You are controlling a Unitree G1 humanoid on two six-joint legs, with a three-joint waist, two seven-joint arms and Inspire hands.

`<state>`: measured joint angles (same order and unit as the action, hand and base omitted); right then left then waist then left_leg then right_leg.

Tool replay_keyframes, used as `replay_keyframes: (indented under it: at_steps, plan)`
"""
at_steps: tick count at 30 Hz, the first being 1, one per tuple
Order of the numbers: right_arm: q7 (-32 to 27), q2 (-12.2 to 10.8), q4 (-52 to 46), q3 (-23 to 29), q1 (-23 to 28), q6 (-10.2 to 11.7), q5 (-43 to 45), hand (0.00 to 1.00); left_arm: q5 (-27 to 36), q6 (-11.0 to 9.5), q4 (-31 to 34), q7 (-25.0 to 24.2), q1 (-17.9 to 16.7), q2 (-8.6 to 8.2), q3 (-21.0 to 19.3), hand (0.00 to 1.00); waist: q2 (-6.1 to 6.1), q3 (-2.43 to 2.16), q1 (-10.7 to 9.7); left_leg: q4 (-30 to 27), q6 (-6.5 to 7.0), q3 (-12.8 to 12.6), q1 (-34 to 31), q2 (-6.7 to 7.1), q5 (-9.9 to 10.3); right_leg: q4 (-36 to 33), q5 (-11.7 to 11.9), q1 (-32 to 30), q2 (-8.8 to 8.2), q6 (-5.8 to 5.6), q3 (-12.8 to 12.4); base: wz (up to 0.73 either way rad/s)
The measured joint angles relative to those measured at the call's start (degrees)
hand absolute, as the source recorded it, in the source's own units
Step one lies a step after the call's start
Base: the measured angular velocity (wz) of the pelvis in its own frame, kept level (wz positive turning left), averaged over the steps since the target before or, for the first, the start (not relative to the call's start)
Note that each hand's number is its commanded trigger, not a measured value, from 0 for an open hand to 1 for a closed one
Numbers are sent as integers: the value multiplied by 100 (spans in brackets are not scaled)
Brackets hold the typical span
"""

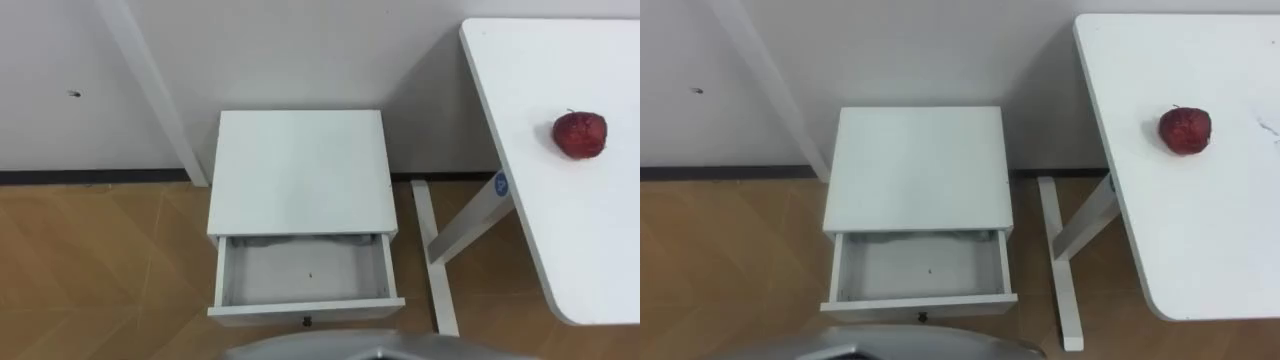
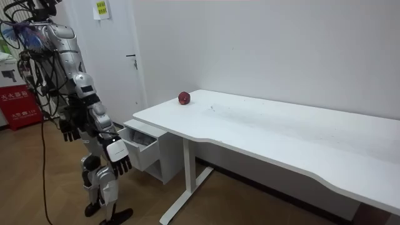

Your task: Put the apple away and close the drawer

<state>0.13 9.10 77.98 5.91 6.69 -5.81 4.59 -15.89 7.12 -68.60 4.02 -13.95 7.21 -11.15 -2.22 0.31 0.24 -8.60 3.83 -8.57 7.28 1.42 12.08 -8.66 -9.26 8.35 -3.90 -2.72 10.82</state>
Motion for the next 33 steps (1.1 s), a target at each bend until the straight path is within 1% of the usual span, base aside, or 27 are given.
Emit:
replay_keyframes:
  at_steps: [3, 6, 7, 8, 9, 10, 11, 12, 13, 14, 15, 17, 18, 19, 20, 22, 23, 27, 28, 29, 30, 31, 32, 33]
  plan:
    - [-4, 0, -8, 0, -27, 10, -126, 0, 1, 2, -5, -4, 43, 1, -4, 0, 2, -1, 17, -4, 0, -3, -41, 0, 0, 3, 0, -41, 1, 0, -3, 0]
    - [-131, -12, -8, 26, -26, 48, -865, 0, 14, -4, 56, 26, 34, -3, -2, 0, 13, -2, 6, -51, 0, -3, -67, -6, 0, 4, 0, -49, 2, 0, 19, 0]
    - [-226, -33, -7, 68, -16, 71, -1350, 0, 23, -2, 78, 66, 34, -3, -2, 0, 12, -2, 3, -48, -1, -4, -65, -9, 0, 4, 0, -41, 5, 0, 11, 0]
    - [-275, -57, -8, 257, -5, 81, -1934, 0, 56, -2, 102, 87, 29, -3, -5, 0, 22, -4, -5, -46, -3, -5, -65, -11, 2, 4, 0, -32, 9, 0, 8, 0]
    - [-280, -61, -8, 373, 9, 84, -2254, 0, 57, -3, 105, 89, 32, -4, -33, 0, 32, -7, -14, -46, -4, -6, -67, -11, 2, 3, 0, -25, 10, 0, 9, 0]
    - [-289, -68, -8, 673, 20, 85, -2830, 0, 52, -9, 105, 91, 40, -12, -209, 0, 60, -21, -37, -51, -4, -7, -69, -11, 2, 4, 0, -18, 8, 0, 24, 0]
    - [-318, -69, -13, 978, 26, 89, -3489, 0, 62, -16, 110, 148, 31, -10, -379, 0, 32, -8, -99, -50, -4, -7, -58, -12, 2, 4, 0, -8, 7, 0, 25, 0]
    - [-337, -68, -25, 1123, 26, 96, -3805, 0, 63, -17, 108, 205, 21, -9, -457, 0, 37, -10, -141, -53, -4, -9, -56, -14, 2, 4, 0, -6, 8, 0, 23, -3]
    - [-392, -70, -57, 1388, 36, 128, -4440, 0, 62, -23, 110, 296, 2, 0, -574, 0, 43, -11, -181, -52, -5, -55, -53, -22, 2, 4, 0, -26, 11, 0, 9, -11]
    - [-473, -69, -81, 1641, 42, 172, -5158, 0, 68, -72, 109, 362, -19, 4, -651, 0, 53, -11, -234, -51, -6, -82, -55, -24, 3, 4, 0, -29, 12, 0, -3, -12]
    - [-524, -72, -111, 1783, 56, 203, -5468, 0, 67, -103, 104, 397, -33, 4, -680, 0, 57, -13, -282, -52, -6, -82, -55, -24, 3, 4, 0, -31, 13, 1, -7, -6]
    - [-714, -71, -340, 2392, 132, 278, -6571, 0, 66, -220, 59, 434, -69, 14, -812, 0, 64, -27, -391, -3, -12, -92, -17, -24, 9, -1, 0, -43, 14, 1, -6, -5]
    - [-763, -68, -384, 2553, 144, 302, -6894, 0, 68, -244, 61, 435, -82, 16, -873, 0, 58, -27, -434, -3, -12, -94, -7, -26, 10, -1, -1, -33, 15, 2, -5, -6]
    - [-850, -48, -436, 2803, 141, 378, -7483, 0, 71, -250, 61, 435, -95, 29, -944, 0, 53, -28, -491, -9, -15, -107, 1, -34, 11, -14, -1, -30, 18, 2, -6, -10]
    - [-929, -36, -506, 3009, 136, 447, -7901, 0, 71, -254, 77, 436, -94, 40, -998, 0, 40, -33, -504, -13, -20, -163, -2, -44, 15, -22, -1, -51, 22, 3, -16, -15]
    - [-1039, -39, -679, 3147, 142, 530, -8323, 0, 73, -263, 90, 443, -94, 61, -1015, 0, 29, -41, -502, -15, -27, -226, -13, -59, 18, -46, 3, -69, 35, 9, -74, -20]
    - [-1123, -36, -779, 3161, 150, 583, -8491, 0, 73, -270, 87, 444, -94, 92, -1015, 0, 6, -54, -518, -15, -27, -235, -13, -62, 18, -70, 0, -83, 36, 13, -88, -12]
    - [-1470, -49, -1460, 3167, 170, 676, -8777, 0, 72, -294, 225, 445, -155, 173, -1006, 0, -72, -68, -545, -40, -26, -267, -57, -63, 18, -120, -5, -156, 31, 21, -115, -4]
    - [-1596, -35, -1618, 3181, 122, 753, -8939, 0, 79, -295, 315, 446, -152, 222, -1004, 0, -136, -64, -577, -71, -26, -262, -115, -64, 18, -120, -5, -193, 29, 22, -107, 6]
    - [-1760, -13, -1690, 3308, 46, 774, -9057, 0, 72, -297, 350, 446, -161, 293, -1004, 0, -199, -69, -588, -105, -26, -249, -167, -72, 18, -120, -2, -223, 37, 26, -106, 6]
    - [-1897, -13, -1797, 3412, 10, 780, -9060, 0, 71, -296, 367, 446, -165, 316, -1006, 0, -224, -65, -591, -107, -27, -249, -175, -75, 17, -123, 0, -234, 41, 29, -110, 0]
    - [-2142, -9, -2112, 3520, 4, 790, -9059, 0, 58, -294, 405, 446, -187, 324, -1005, 0, -234, -71, -616, -110, -27, -256, -185, -75, 17, -125, 1, -245, 42, 31, -118, -4]
    - [-2352, 8, -2435, 3618, 2, 862, -9053, 0, 57, -289, 437, 443, -190, 321, -1006, 0, -226, -76, -637, -108, -25, -272, -192, -75, 18, -126, 3, -259, 41, 33, -120, -5]
    - [-2449, 37, -2534, 3647, -10, 906, -9041, 0, 56, -290, 454, 443, -202, 324, -1006, 0, -241, -70, -653, -106, -25, -286, -200, -74, 19, -125, 4, -267, 40, 32, -120, 0]
